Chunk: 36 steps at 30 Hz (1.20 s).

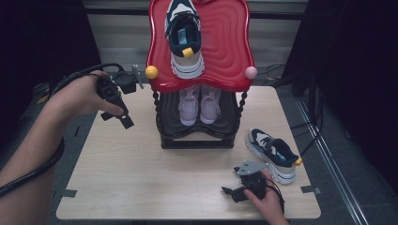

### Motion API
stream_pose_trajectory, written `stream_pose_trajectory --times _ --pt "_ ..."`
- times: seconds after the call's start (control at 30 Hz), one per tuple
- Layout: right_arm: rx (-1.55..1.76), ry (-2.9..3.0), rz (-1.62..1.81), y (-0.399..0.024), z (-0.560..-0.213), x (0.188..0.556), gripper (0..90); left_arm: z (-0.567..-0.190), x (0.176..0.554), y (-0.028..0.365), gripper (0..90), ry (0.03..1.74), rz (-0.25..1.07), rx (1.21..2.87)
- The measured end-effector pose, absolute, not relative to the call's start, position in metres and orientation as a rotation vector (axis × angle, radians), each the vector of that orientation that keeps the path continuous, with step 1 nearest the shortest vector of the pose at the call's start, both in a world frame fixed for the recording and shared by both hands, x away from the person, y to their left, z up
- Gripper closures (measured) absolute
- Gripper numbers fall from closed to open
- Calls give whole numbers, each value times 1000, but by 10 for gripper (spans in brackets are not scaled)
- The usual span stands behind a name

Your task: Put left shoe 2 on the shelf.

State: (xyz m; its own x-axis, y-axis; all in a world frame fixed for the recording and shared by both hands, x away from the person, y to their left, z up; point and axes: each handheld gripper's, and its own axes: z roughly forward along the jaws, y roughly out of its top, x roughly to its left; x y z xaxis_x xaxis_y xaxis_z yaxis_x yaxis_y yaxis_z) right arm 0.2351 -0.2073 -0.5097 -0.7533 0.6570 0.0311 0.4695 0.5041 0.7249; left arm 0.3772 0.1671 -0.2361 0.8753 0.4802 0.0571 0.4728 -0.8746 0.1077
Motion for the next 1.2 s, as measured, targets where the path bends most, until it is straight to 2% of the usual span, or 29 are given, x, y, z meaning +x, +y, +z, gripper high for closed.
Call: stream_pose_trajectory --times 1.2 --pt "955 2494 1094 -207 -510 235 128 -350 376 175 222 748 28 2973"
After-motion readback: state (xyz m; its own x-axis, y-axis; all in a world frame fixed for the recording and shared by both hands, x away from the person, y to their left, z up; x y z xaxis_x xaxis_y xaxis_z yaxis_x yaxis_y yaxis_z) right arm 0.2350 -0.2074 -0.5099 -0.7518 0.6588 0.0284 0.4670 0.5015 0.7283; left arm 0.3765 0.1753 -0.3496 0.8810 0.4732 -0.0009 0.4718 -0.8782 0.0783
